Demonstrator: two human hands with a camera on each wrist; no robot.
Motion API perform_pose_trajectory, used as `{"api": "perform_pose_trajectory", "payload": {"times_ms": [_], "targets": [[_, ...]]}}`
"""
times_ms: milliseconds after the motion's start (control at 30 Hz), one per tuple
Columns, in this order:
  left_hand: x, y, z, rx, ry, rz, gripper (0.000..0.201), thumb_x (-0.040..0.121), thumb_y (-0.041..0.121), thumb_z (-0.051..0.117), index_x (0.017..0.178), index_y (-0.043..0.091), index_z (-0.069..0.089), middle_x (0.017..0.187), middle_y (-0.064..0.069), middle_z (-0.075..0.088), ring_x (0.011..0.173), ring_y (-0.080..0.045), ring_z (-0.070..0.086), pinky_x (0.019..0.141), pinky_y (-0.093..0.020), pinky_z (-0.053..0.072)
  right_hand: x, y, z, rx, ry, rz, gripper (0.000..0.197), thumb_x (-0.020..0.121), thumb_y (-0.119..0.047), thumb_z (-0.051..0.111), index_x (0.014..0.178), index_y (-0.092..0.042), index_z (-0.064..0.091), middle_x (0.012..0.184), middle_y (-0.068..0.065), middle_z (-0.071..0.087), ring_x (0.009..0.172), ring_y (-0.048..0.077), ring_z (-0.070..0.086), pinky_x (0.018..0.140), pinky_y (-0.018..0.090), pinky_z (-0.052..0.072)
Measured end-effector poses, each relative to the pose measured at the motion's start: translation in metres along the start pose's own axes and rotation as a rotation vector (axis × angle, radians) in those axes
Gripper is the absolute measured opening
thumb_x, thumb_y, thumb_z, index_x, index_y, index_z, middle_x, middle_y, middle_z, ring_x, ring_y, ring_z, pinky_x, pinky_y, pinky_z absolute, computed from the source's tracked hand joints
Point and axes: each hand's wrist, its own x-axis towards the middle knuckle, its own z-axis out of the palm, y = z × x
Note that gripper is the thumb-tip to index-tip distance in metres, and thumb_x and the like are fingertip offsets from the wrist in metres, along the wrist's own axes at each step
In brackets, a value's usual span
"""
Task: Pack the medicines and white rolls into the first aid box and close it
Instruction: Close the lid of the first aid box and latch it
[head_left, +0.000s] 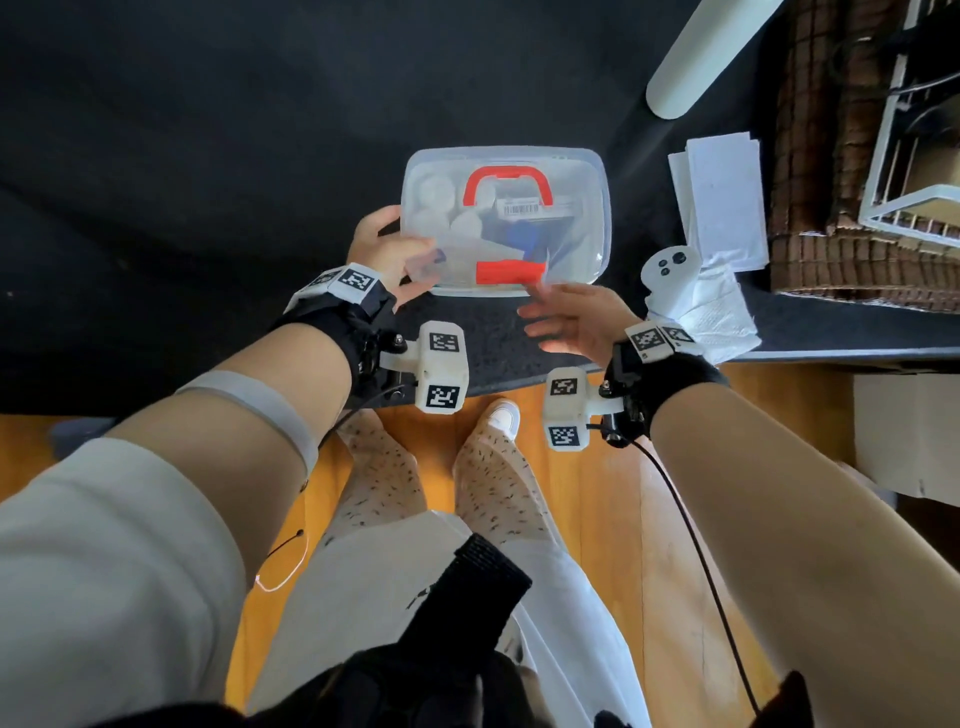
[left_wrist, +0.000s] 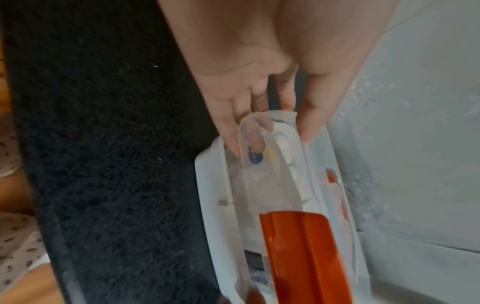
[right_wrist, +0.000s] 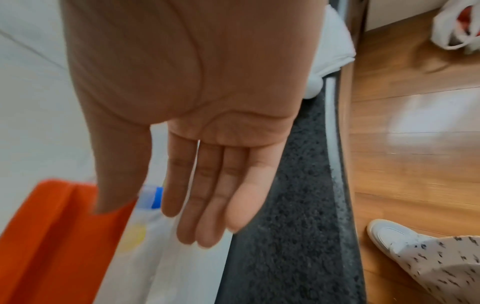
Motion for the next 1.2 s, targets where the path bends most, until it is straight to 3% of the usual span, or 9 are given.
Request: {"api": "perform_pose_trajectory", "payload": {"times_ms": [133, 267, 400, 533, 633, 733, 800, 900, 1200], "targets": [[-0.001, 0.001, -0.002, 0.123, 0.026, 0.031, 0.052, 0.083, 0.007, 0.061, 0.131, 0.02, 0.045, 0.12, 0.0, 0.059, 0.102, -0.011, 0.058, 0.076, -0.029, 0.053, -0.004, -0.005, -0.021, 0.097, 0.257, 0.042, 0.046, 0.086, -0.053, 0.054, 0.072, -0.009, 0.058, 0.074, 0.005, 0.06, 0.066, 0.018, 0.063, 0.064, 0.034, 0.056], [-0.001, 0.0, -0.002, 0.204, 0.007, 0.071, 0.045, 0.088, 0.011, 0.059, 0.131, 0.021, 0.05, 0.107, 0.008, 0.058, 0.085, 0.0, 0.056, 0.065, -0.016, 0.045, 0.001, -0.019, -0.033, -0.046, 0.451, -0.026, 0.046, 0.081, -0.05, 0.063, 0.099, -0.011, 0.048, 0.096, 0.004, 0.049, 0.088, 0.017, 0.056, 0.072, 0.035, 0.059], [0.002, -0.009, -0.004, 0.282, 0.033, 0.123, 0.046, 0.086, 0.018, 0.061, 0.131, 0.015, 0.052, 0.126, 0.002, 0.061, 0.109, -0.011, 0.059, 0.071, -0.014, 0.048, 0.01, -0.028, -0.026, -0.135, 0.44, -0.083, 0.066, 0.08, -0.045, 0.067, 0.133, -0.015, 0.041, 0.109, 0.001, 0.048, 0.102, 0.015, 0.053, 0.07, 0.03, 0.054], [0.006, -0.017, -0.003, 0.421, 0.096, 0.269, 0.048, 0.074, 0.036, 0.063, 0.115, 0.009, 0.063, 0.111, -0.02, 0.062, 0.094, -0.024, 0.06, 0.083, -0.033, 0.053, 0.014, -0.029, -0.015, -0.244, 0.45, -0.202, 0.037, 0.081, -0.044, 0.065, 0.104, -0.016, 0.058, 0.085, -0.005, 0.057, 0.085, 0.013, 0.058, 0.085, 0.046, 0.057], [0.018, -0.025, -0.007, 0.589, 0.16, 0.338, 0.065, 0.067, 0.047, 0.06, 0.105, -0.006, 0.064, 0.103, -0.04, 0.051, 0.089, -0.047, 0.053, 0.077, -0.046, 0.047, 0.019, -0.026, -0.008, -0.248, 0.488, -0.23, 0.053, 0.075, -0.053, 0.063, 0.118, -0.024, 0.054, 0.123, 0.007, 0.054, 0.111, 0.022, 0.055, 0.097, 0.049, 0.05], [0.012, -0.01, -0.008, 0.535, 0.085, 0.323, 0.06, 0.072, 0.043, 0.06, 0.113, -0.001, 0.062, 0.076, -0.009, 0.051, 0.069, -0.02, 0.049, 0.07, -0.032, 0.042, 0.028, -0.027, -0.005, -0.349, 0.444, -0.244, 0.072, 0.07, -0.063, 0.054, 0.128, -0.021, 0.048, 0.129, 0.014, 0.052, 0.113, 0.027, 0.054, 0.098, 0.049, 0.048], [0.013, -0.004, -0.008, 0.5, 0.031, 0.247, 0.05, 0.085, 0.027, 0.059, 0.134, 0.021, 0.05, 0.105, 0.004, 0.063, 0.095, -0.012, 0.059, 0.093, -0.028, 0.046, 0.036, -0.03, -0.004, -0.355, 0.433, -0.219, 0.084, 0.068, -0.065, 0.05, 0.135, -0.016, 0.039, 0.132, 0.018, 0.05, 0.106, 0.026, 0.052, 0.096, 0.046, 0.047], [0.016, -0.002, -0.01, 0.464, -0.017, 0.214, 0.05, 0.088, 0.02, 0.057, 0.134, 0.038, 0.047, 0.118, 0.01, 0.063, 0.109, -0.007, 0.057, 0.105, -0.034, 0.044, 0.039, -0.037, 0.005, -0.327, 0.491, -0.183, 0.077, 0.081, -0.05, 0.059, 0.141, -0.011, 0.03, 0.14, 0.019, 0.039, 0.113, 0.024, 0.044, 0.106, 0.046, 0.04], [0.023, 0.005, -0.013, 0.361, -0.035, 0.165, 0.046, 0.087, 0.014, 0.059, 0.127, 0.036, 0.054, 0.111, 0.012, 0.065, 0.094, -0.001, 0.06, 0.088, -0.022, 0.052, 0.029, -0.027, 0.008, -0.409, 0.472, -0.188, 0.133, 0.056, -0.022, 0.089, 0.149, -0.019, -0.006, 0.151, 0.014, 0.017, 0.141, 0.027, 0.022, 0.115, 0.045, 0.026]]}}
